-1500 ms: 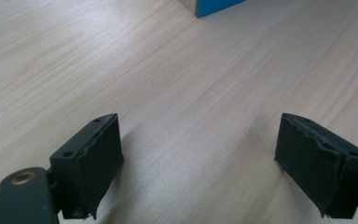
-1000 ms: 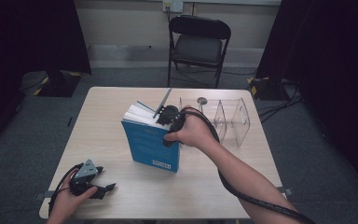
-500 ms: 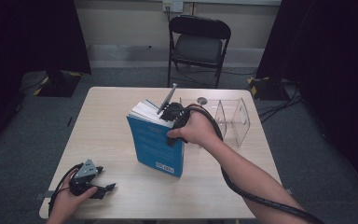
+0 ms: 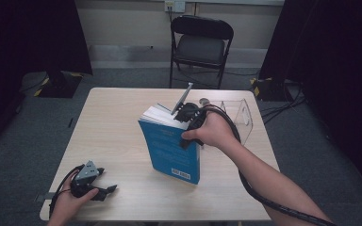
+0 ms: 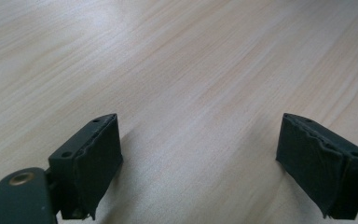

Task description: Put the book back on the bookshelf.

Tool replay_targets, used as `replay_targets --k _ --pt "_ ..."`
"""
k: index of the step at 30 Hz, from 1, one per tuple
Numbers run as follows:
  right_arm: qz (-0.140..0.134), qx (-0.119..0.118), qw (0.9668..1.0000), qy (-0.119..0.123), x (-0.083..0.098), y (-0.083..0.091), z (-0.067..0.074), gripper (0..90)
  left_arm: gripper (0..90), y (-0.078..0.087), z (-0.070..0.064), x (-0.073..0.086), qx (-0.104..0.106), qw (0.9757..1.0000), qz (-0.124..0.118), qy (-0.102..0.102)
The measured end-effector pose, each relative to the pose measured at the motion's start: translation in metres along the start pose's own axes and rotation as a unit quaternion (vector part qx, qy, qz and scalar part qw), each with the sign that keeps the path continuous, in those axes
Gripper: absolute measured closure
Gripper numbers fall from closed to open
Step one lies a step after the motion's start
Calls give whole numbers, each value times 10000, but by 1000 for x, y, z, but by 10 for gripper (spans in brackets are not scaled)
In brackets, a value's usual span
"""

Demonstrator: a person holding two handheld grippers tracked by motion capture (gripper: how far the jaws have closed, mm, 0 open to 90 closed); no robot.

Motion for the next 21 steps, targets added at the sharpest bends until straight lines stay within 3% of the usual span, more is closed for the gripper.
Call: replay_targets --k 8,18,21 --pt "9 -19 9997 -233 18 12 -3 620 127 0 -1 0 -2 10000 -9 49" --pt "-294 58 9993 -209 31 12 -5 616 127 0 0 0 -17 10000 0 14" --pt "-270 160 9995 -56 40 10 -2 612 127 0 -1 0 -7 10000 -6 54"
Point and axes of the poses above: each handheld gripper's, and its own axes: y roughly backward along the jaws, x roughly out of its underside, z roughly to its left, the point moved 10 cm from there along -y, roughly forward along the jaws
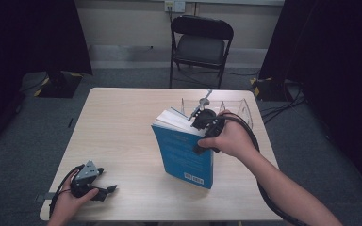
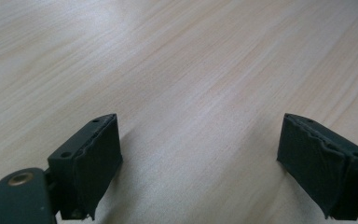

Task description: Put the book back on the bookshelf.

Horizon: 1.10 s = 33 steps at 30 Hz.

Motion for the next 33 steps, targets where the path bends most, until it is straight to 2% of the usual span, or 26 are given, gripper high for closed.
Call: replay_targets --k 3,9,11,13,19,24,27,33 --pt "-35 71 10000 -13 9 -2 0 610 127 0 0 0 -5 10000 1 -2" --pt "304 117 9995 -54 30 -11 0 605 121 0 0 0 -10 10000 4 22" --pt "166 88 9998 -89 30 -10 0 604 113 -1 0 0 2 10000 19 44" --pt "200 65 9998 -36 29 -11 -1 597 110 -1 0 0 5 10000 21 47" --pt "228 29 9997 -95 24 -20 -2 560 108 -1 0 0 4 10000 26 47" --pt "267 92 9995 -134 22 -20 -8 544 107 -1 0 0 4 10000 24 48" --pt "328 67 9992 -232 22 -20 -8 589 106 -1 0 0 13 10000 0 54" --pt "296 76 9989 -351 22 -20 -4 608 103 -2 -1 -1 14 10000 -9 59"
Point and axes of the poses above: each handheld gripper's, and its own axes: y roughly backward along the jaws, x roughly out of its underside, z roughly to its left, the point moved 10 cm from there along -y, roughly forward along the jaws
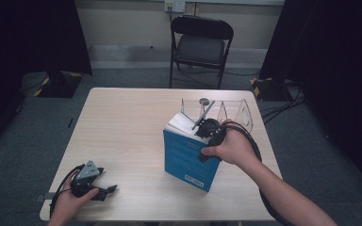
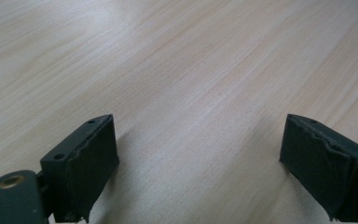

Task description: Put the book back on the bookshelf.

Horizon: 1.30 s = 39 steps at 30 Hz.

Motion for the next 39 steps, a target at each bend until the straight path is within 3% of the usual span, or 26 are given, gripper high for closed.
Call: replay_targets --k 2,7,11,13,18,22,30,39 --pt "11 -102 9998 -163 0 0 2 608 103 0 0 0 -4 10000 1 -5" --pt "14 -75 9999 -92 -1 2 -1 591 103 0 0 0 3 10000 7 -7" --pt "-303 -98 9994 -143 -11 3 -2 549 103 0 0 0 -5 10000 7 3" --pt "-231 -173 9994 -182 -11 -1 0 562 103 0 0 0 -40 10000 27 -7" --pt "-165 -39 9997 -182 -11 -2 1 603 99 0 0 0 6 10000 5 -6" --pt "-204 -84 9994 -272 -11 -1 2 613 99 0 1 0 -7 10000 19 -77" --pt "14 -201 9986 -484 -1 11 -4 614 98 0 0 0 4 10000 10 -28" --pt "-66 -107 9969 -776 19 34 -19 614 88 0 1 0 -6 10000 28 -23"
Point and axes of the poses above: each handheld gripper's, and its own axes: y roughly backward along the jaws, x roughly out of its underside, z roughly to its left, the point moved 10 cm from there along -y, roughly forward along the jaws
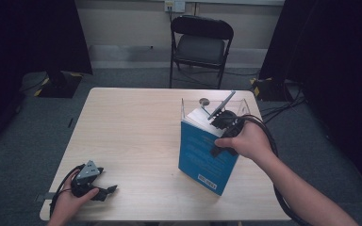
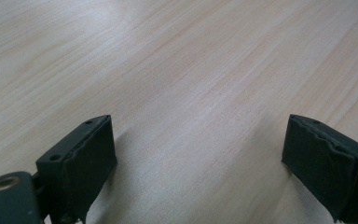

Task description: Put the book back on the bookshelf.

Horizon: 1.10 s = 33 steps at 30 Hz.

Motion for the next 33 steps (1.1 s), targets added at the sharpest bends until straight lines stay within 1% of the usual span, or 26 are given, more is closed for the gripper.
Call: replay_targets --k 4,7,9,11,12,19,21,22,23,24,28,30,33 --pt "65 85 9999 -44 7 5 -6 614 88 0 0 0 0 10000 3 -2" --pt "79 72 9998 -137 13 9 -11 614 88 0 0 0 0 10000 3 0" --pt "85 114 9998 -151 17 12 -15 614 88 0 0 0 0 10000 2 3" --pt "100 161 9995 -239 21 14 -18 614 88 0 0 0 0 10000 2 1" --pt "107 190 9995 -233 24 16 -20 614 88 0 0 0 -1 10000 4 0" --pt "128 320 9984 -447 37 23 -31 614 86 0 0 0 5 10000 0 9" --pt "143 396 9983 -396 40 24 -33 614 84 0 0 0 0 10000 -1 10" --pt "135 392 9980 -476 41 25 -35 614 83 0 0 0 -5 10000 3 12" --pt "112 408 9980 -476 43 26 -37 614 83 0 0 0 -8 10000 4 8" --pt "111 417 9976 -548 44 27 -38 614 83 0 0 0 -7 10000 4 10" --pt "118 465 9971 -588 50 31 -44 614 83 0 0 0 -8 10000 5 8" --pt "109 482 9965 -677 52 33 -46 615 82 0 0 0 0 10000 2 9" --pt "56 525 9959 -736 56 35 -51 614 82 0 0 0 0 10000 2 9"
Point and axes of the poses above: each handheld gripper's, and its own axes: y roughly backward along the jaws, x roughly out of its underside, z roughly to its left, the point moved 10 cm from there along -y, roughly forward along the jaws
